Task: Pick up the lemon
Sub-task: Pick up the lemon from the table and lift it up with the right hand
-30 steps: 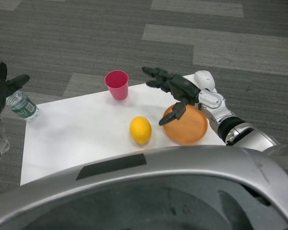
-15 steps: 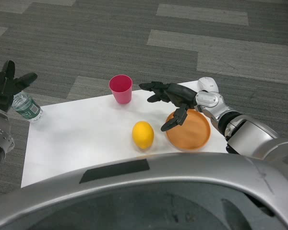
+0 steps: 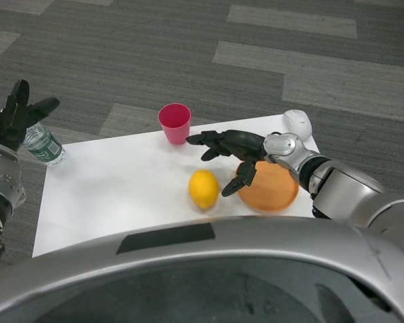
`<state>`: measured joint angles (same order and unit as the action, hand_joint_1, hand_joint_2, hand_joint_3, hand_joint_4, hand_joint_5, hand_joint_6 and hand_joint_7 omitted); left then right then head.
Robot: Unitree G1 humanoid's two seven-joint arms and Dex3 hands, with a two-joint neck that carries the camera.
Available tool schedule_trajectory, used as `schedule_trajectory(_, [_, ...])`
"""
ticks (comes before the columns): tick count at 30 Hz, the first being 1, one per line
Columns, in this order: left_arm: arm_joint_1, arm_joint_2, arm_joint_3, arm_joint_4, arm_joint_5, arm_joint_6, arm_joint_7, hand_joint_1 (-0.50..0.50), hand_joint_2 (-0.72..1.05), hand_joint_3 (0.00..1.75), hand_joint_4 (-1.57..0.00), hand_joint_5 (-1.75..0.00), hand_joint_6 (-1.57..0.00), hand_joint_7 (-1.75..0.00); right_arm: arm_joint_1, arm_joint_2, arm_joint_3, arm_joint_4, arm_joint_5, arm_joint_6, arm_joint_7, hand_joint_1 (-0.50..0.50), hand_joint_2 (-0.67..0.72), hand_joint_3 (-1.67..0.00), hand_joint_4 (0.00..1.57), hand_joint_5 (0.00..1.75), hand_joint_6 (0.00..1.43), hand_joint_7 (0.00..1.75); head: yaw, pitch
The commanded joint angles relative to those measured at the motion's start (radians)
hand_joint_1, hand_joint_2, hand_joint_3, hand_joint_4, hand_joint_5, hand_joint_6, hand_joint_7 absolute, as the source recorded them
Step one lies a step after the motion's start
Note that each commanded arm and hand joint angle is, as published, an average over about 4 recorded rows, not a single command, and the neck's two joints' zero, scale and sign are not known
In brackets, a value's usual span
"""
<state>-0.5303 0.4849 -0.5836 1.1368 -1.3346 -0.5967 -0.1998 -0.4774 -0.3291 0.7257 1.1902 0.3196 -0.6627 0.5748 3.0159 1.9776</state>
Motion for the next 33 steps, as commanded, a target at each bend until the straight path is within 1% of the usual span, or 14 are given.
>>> schedule_trajectory(1, [0.006, 0.021, 0.006, 0.000, 0.002, 0.003, -0.003, 0.50, 0.96, 0.04, 0.00, 0.00, 0.00, 0.00, -0.027, 0.010, 0.021, 0.014, 0.004, 0.006, -0.004, 0.05, 0.27, -0.32, 0.00, 0.90, 0.00, 0.03, 0.002, -0.010])
schedule_trajectory(4, [0.006, 0.027, 0.000, 0.000, 0.001, 0.003, -0.003, 0.50, 0.96, 0.07, 0.00, 0.00, 0.00, 0.00, -0.026, 0.018, 0.025, 0.018, 0.004, 0.006, -0.005, 0.16, 0.41, -0.18, 0.00, 0.97, 0.00, 0.00, 0.001, -0.019])
schedule_trajectory(5, [0.006, 0.032, -0.004, -0.001, 0.000, 0.003, -0.003, 0.50, 0.96, 0.09, 0.00, 0.00, 0.00, 0.00, -0.025, 0.023, 0.026, 0.019, 0.004, 0.006, -0.006, 0.17, 0.41, -0.16, 0.00, 0.97, 0.00, 0.00, 0.001, -0.021])
schedule_trajectory(8, [0.007, 0.044, -0.015, -0.002, -0.006, 0.003, -0.002, 0.50, 0.96, 0.09, 0.00, 0.00, 0.00, 0.00, -0.024, 0.037, 0.027, 0.023, 0.004, 0.006, -0.014, 0.17, 0.41, -0.16, 0.00, 0.92, 0.00, 0.00, 0.006, -0.025])
schedule_trajectory(10, [0.007, 0.050, -0.023, -0.001, -0.012, 0.003, -0.001, 0.50, 0.96, 0.09, 0.00, 0.00, 0.00, 0.00, -0.024, 0.045, 0.031, 0.026, 0.005, 0.006, -0.020, 0.17, 0.38, -0.16, 0.00, 0.87, 0.00, 0.00, 0.007, -0.026])
schedule_trajectory(12, [0.007, 0.058, -0.030, -0.001, -0.018, 0.003, 0.000, 0.50, 0.96, 0.09, 0.00, 0.00, 0.00, 0.00, -0.024, 0.055, 0.042, 0.038, 0.005, 0.006, -0.032, 0.16, 0.34, -0.16, 0.00, 0.87, 0.00, 0.00, 0.008, -0.027])
schedule_trajectory(15, [0.007, 0.067, -0.043, 0.000, -0.027, 0.003, 0.003, 0.50, 0.96, 0.09, 0.00, 0.00, 0.00, 0.00, -0.024, 0.069, 0.059, 0.055, 0.004, 0.006, -0.054, 0.12, 0.34, -0.16, 0.00, 0.87, 0.00, 0.00, 0.013, -0.029])
schedule_trajectory(19, [0.007, 0.076, -0.060, -0.001, -0.041, 0.003, 0.003, 0.50, 0.96, 0.09, 0.00, 0.00, 0.00, 0.00, -0.025, 0.086, 0.082, 0.058, 0.004, 0.005, -0.078, 0.12, 0.34, -0.16, 0.00, 0.87, 0.00, 0.00, 0.019, -0.031])
schedule_trajectory(21, [0.007, 0.080, -0.062, -0.001, -0.043, 0.003, 0.003, 0.50, 0.96, 0.09, 0.00, 0.00, 0.00, 0.00, -0.026, 0.095, 0.092, 0.059, 0.003, 0.005, -0.091, 0.12, 0.31, -0.16, 0.00, 0.87, 0.00, 0.00, 0.020, -0.032])
schedule_trajectory(24, [0.007, 0.082, -0.062, -0.002, -0.043, 0.003, 0.003, 0.50, 0.96, 0.09, 0.00, 0.00, 0.00, 0.00, -0.026, 0.106, 0.101, 0.067, -0.002, 0.003, -0.121, 0.12, 0.20, -0.16, 0.00, 0.87, 0.00, 0.00, 0.025, -0.034])
schedule_trajectory(26, [0.007, 0.083, -0.062, -0.002, -0.043, 0.003, 0.003, 0.50, 0.96, 0.09, 0.00, 0.00, 0.00, 0.00, -0.026, 0.109, 0.105, 0.070, -0.002, 0.003, -0.132, 0.14, 0.12, -0.16, 0.00, 0.92, 0.00, 0.00, 0.028, -0.036])
schedule_trajectory(28, [0.008, 0.083, -0.062, -0.002, -0.042, 0.003, 0.003, 0.50, 0.96, 0.09, 0.00, 0.00, 0.00, 0.00, -0.026, 0.111, 0.106, 0.072, -0.003, 0.002, -0.144, 0.16, 0.09, -0.16, 0.00, 0.97, 0.00, 0.00, 0.028, -0.036])
schedule_trajectory(31, [0.009, 0.081, -0.061, -0.002, -0.043, 0.003, 0.003, 0.50, 0.96, 0.09, 0.00, 0.00, 0.00, 0.00, -0.026, 0.113, 0.107, 0.072, -0.004, 0.000, -0.168, 0.18, 0.00, -0.16, 0.00, 1.04, 0.00, 0.00, 0.028, -0.037])
schedule_trajectory(33, [0.009, 0.080, -0.061, -0.002, -0.043, 0.003, 0.003, 0.50, 0.96, 0.07, 0.00, 0.00, 0.00, 0.00, -0.026, 0.114, 0.107, 0.072, -0.006, 0.000, -0.177, 0.20, -0.03, -0.20, 0.00, 1.07, 0.00, 0.00, 0.028, -0.038])
